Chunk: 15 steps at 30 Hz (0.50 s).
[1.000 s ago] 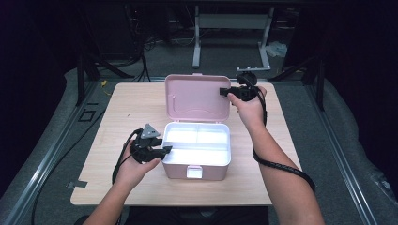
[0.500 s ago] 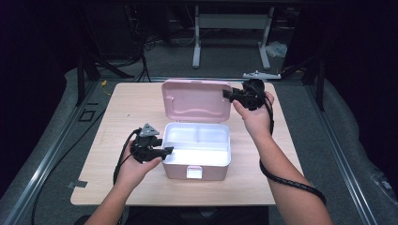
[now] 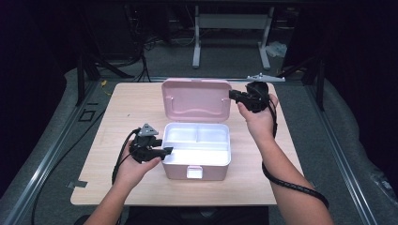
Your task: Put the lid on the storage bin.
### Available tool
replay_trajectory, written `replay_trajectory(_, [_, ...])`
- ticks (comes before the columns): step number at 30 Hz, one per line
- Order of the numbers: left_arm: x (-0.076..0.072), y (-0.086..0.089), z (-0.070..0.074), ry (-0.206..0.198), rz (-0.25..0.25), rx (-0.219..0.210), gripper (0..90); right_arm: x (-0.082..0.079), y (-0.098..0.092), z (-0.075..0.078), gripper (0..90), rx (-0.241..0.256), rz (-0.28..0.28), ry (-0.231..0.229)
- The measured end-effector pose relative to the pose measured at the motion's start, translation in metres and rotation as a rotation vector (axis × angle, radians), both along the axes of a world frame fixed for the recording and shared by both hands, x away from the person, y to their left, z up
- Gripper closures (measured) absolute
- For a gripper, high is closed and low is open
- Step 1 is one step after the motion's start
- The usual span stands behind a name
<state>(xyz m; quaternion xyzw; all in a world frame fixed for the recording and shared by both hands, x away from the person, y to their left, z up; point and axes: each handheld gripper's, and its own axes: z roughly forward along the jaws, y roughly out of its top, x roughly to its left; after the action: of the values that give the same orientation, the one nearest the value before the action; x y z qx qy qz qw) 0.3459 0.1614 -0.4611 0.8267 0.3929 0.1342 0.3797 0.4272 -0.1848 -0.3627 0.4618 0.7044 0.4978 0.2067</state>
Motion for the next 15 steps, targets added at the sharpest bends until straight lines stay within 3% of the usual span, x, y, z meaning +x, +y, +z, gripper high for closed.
replay_trajectory(2, [0.0,0.0,0.0,-0.003,-0.008,0.012,47.9,0.0,0.002,0.0,85.9,-0.018,-0.008,-0.003])
replay_trajectory(8, [-0.001,0.001,0.001,0.001,-0.001,-0.01,47.5,-0.004,0.008,0.0,86.9,-0.056,-0.04,-0.024])
replay_trajectory(15, [-0.001,0.002,0.005,-0.007,0.005,-0.026,46.9,-0.015,0.008,0.0,87.1,-0.063,-0.039,-0.05])
